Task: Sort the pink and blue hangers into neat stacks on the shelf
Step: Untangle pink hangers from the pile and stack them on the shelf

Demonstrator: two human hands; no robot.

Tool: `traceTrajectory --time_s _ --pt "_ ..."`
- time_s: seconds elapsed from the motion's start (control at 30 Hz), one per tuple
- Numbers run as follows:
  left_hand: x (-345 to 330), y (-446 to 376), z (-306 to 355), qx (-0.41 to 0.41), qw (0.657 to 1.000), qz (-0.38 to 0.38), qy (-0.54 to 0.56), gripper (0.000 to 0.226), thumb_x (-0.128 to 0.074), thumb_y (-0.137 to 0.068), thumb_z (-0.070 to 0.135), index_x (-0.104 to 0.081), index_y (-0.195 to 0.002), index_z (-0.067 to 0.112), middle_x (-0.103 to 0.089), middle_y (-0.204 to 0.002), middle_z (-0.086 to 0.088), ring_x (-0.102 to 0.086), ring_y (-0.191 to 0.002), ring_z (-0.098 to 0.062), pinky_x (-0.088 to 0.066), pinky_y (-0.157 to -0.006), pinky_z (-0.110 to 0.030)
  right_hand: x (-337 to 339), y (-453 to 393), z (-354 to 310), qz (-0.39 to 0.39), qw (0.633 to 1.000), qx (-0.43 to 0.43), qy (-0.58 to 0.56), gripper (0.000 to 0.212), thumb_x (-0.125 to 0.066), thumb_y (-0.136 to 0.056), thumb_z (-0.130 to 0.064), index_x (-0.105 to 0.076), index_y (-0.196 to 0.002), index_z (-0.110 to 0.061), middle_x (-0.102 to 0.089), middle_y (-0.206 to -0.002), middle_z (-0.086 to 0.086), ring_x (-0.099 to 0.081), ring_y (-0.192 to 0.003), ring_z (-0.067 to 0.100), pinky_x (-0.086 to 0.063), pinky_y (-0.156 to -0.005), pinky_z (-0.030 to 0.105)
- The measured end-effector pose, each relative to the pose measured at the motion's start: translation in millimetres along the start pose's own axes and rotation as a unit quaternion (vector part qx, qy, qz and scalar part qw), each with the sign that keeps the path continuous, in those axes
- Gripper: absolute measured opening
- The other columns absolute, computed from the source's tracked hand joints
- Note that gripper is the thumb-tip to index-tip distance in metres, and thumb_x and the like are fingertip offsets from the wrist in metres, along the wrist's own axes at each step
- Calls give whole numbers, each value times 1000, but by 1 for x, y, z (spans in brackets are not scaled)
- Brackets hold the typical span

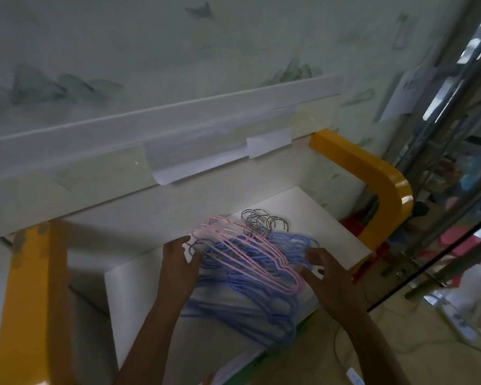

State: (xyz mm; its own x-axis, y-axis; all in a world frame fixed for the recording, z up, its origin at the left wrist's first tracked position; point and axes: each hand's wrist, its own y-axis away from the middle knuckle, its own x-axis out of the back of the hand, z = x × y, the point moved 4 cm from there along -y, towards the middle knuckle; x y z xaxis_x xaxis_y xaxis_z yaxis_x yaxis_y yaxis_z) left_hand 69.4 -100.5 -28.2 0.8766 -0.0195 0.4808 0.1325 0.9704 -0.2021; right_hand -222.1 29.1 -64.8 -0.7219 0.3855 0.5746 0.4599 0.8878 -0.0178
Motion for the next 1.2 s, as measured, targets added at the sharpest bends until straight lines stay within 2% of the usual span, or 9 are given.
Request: traceTrajectory --time_s 0.07,0.13,0.27,0.4,0.47,0.6,0.77,0.97,1.2 --pt "-4 -15 -10 -9 1000 -7 -29 27 -58 -86 6 -67 -94 29 -70 -87 19 -65 -86 3 -54 -77 -22 -3 -5 1 -3 1000 -5 12 40 -72 -86 -28 -56 -123 -23 -61 -120 -7 -58 -110 10 -42 -89 22" --pt "-10 -26 -31 33 998 -22 -45 24 -54 -87 24 -67 -107 24 -70 -104 1 -66 -98 -17 -53 -85 -31 -5 -11 3 -1 1000 -10 18 41 -72 -87 -27 -56 -124 -23 -61 -121 -7 -58 -110 9 -43 -89 22" --pt "-20 -35 -46 109 994 -2 -32 41 -61 -95 14 -55 -133 2 -58 -133 -20 -58 -119 -35 -40 -101 -34 -7 -17 7 14 999 -14 32 40 -71 -87 -26 -56 -124 -23 -61 -121 -6 -59 -108 10 -46 -89 25" --pt "-17 -44 -47 119 992 23 -32 33 -58 -96 24 -64 -122 5 -66 -119 -18 -63 -108 -35 -46 -98 -39 -7 -17 12 30 998 -15 46 39 -72 -87 -27 -55 -122 -25 -60 -119 -9 -58 -108 9 -51 -91 32" --pt "-13 -49 -59 129 990 49 -9 32 -57 -92 38 -69 -111 14 -72 -104 -11 -70 -87 -31 -57 -85 -48 -5 -19 15 35 998 -19 50 38 -72 -87 -26 -55 -121 -25 -60 -117 -8 -58 -108 10 -52 -91 34" --pt "-3 -54 -55 171 981 52 73 13 -58 -96 14 -69 -92 9 -72 -77 -8 -69 -53 -26 -61 -58 -45 -3 -21 15 36 998 -16 50 36 -71 -87 -28 -55 -120 -25 -60 -117 -7 -58 -108 10 -51 -89 33" --pt "2 -51 -44 201 965 42 160 12 -54 -98 8 -62 -92 1 -73 -75 -16 -68 -52 -37 -59 -49 -38 1 -24 9 31 998 -2 58 33 -69 -88 -28 -55 -118 -25 -60 -117 -8 -57 -108 8 -48 -85 26" --pt "16 -33 -25 219 933 45 282 11 -50 -100 9 -56 -99 -1 -71 -81 -19 -68 -50 -31 -57 -47 -33 11 -21 3 21 999 -1 46 31 -69 -88 -33 -55 -115 -27 -58 -114 -11 -57 -106 6 -50 -85 26" --pt "25 -12 -24 190 910 84 358 7 -50 -101 14 -55 -101 9 -71 -84 -17 -72 -63 -31 -61 -62 -39 15 -11 4 5 999 5 31 24 -69 -88 -34 -58 -109 -27 -62 -110 -13 -60 -101 2 -53 -80 25"
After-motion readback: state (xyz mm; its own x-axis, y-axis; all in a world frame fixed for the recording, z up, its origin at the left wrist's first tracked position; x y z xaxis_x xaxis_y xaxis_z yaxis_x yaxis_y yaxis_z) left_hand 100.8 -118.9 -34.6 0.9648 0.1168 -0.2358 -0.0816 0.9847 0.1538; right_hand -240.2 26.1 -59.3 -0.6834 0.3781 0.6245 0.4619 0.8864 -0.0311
